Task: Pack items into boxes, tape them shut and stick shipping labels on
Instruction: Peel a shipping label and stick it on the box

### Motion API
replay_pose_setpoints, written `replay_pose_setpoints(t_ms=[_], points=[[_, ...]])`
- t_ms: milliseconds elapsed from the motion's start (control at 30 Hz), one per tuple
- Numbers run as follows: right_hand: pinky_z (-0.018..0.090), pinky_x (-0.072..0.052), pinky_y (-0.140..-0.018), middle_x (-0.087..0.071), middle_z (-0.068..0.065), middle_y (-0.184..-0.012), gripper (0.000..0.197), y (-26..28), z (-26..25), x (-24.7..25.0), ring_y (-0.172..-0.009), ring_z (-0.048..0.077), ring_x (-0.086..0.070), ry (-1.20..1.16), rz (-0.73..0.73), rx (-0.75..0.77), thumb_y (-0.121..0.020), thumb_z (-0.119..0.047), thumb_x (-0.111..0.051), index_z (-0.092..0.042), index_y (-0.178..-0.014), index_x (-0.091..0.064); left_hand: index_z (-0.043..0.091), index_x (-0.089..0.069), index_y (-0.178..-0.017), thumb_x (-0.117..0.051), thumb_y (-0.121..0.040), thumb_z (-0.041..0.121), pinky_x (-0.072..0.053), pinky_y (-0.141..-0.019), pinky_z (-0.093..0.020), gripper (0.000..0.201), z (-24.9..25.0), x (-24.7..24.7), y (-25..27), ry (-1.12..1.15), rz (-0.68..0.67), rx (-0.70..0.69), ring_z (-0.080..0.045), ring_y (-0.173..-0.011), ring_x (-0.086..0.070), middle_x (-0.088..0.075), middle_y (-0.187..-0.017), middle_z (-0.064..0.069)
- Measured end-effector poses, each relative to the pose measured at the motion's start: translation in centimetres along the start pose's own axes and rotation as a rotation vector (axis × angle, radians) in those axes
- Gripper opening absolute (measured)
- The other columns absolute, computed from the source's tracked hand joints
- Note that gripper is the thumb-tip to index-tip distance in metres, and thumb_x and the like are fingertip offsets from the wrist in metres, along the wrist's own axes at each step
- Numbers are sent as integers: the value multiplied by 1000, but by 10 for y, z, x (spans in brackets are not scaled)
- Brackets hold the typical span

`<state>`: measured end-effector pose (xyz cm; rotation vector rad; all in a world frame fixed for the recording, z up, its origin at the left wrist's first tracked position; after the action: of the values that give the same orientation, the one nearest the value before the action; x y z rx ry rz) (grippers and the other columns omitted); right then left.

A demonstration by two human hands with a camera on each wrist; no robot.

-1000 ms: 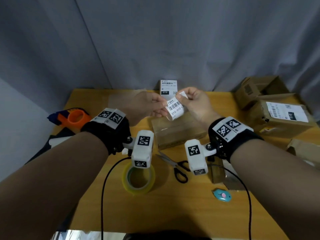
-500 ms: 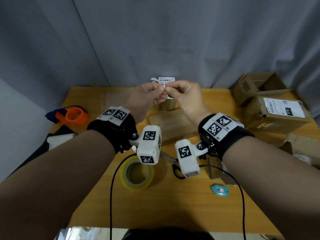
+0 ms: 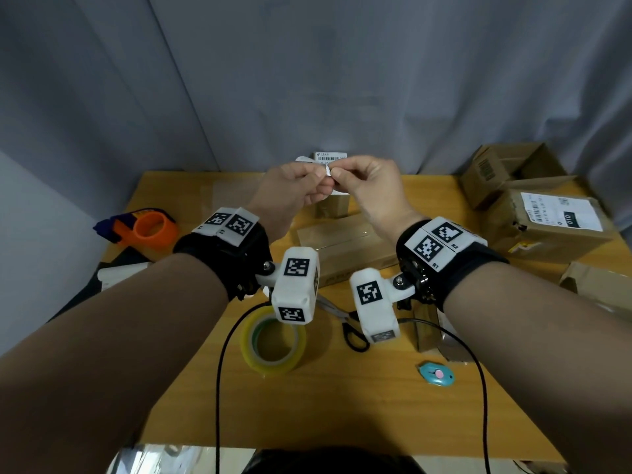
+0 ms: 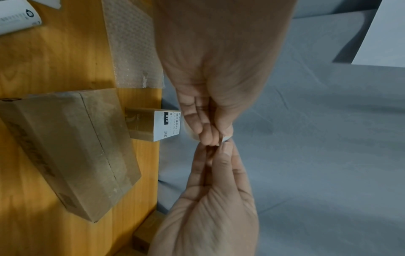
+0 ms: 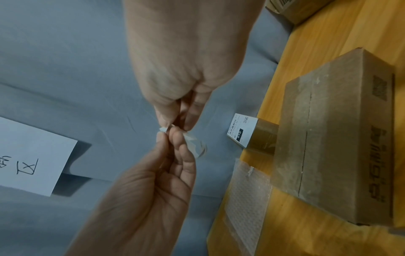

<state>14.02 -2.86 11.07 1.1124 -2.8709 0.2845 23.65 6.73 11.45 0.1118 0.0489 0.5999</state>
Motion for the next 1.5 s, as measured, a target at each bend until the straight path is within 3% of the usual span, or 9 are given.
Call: replay_pose_setpoints(t_ms=[133,267,400,600,700,833,1000,1233,1500], points=[[42,-56,-86,-69,7,-83,12,2,-4,0,-84,24,-68,-7,-19,0,-85,-1,-66,-11,-87,-71,3,-63,-98,-48,-98,10,-51,-70,-17,16,-1,1,-1,-28,-13,-15,-8,-72,-61,-64,-80,-5],[33,-57,-81,-69,-1,-78,11,4,-7,0,-74,11,-65,35,-44,18,-81,-6,-73,-16,-84,-70,4,-60,-96,-47,-98,8,-50,-71,-18,14,-2,1,-2,-62,-17,-29,-9,-72,-60,-62,-79,-5],[37,-57,-82,-69,2,-80,10,3,-5,1,-78,15,-65,86,-39,39,-82,-6,-72,-11,-90,-71,3,-61,-96,-48,-98,9,-51,-75,-22,15,-1,0,-1,-107,-8,-49,-10,-72,-60,-62,-78,-6],[32,-57,-81,-68,-5,-77,10,4,-4,1,-76,12,-65,127,-29,69,-86,-4,-66,-8,-92,-73,3,-61,-98,-47,-98,8,-49,-67,-14,14,1,-3,0,-153,29,-68,-8,-70,-60,-62,-75,-3],[30,-55,-81,-68,-1,-80,11,4,-2,2,-75,11,-64,153,-12,66,-87,-4,-65,-5,-94,-73,3,-61,-97,-47,-98,8,-49,-66,-14,14,0,-4,1,-203,36,-86,-7,-70,-60,-62,-76,-2],[38,-55,-86,-70,3,-85,12,3,3,3,-82,16,-67,158,-28,69,-88,-7,-64,-6,-96,-73,8,-61,-91,-47,-98,7,-49,-67,-14,15,0,-6,1,-214,26,-88,-7,-70,-60,-63,-77,-2],[44,-53,-90,-70,2,-86,14,2,4,2,-89,22,-68,169,-60,66,-90,-6,-60,-11,-96,-72,2,-61,-99,-48,-97,9,-49,-67,-14,15,-1,-7,0,-258,28,-71,-7,-72,-61,-63,-80,-2],[42,-53,-90,-67,-3,-82,15,3,0,1,-86,20,-67,196,-71,58,-92,-5,-58,-12,-95,-71,1,-62,-101,-47,-97,8,-50,-67,-14,17,2,-5,2,-280,37,-71,-6,-71,-61,-64,-80,-1],[44,-53,-90,-68,0,-85,14,3,3,0,-90,22,-67,214,-63,52,-91,-5,-59,-6,-98,-72,3,-64,-98,-48,-96,9,-49,-67,-15,17,-1,-3,2,-287,55,-48,-7,-72,-62,-65,-79,-1]])
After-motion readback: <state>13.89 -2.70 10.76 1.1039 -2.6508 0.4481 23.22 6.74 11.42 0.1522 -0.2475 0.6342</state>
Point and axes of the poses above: each hand's wrist, its own y-axis away from the middle knuckle, its own x-axis out of the back of the hand, z = x × y, the point moved 4 cm from there along -y, towards the middle knuckle
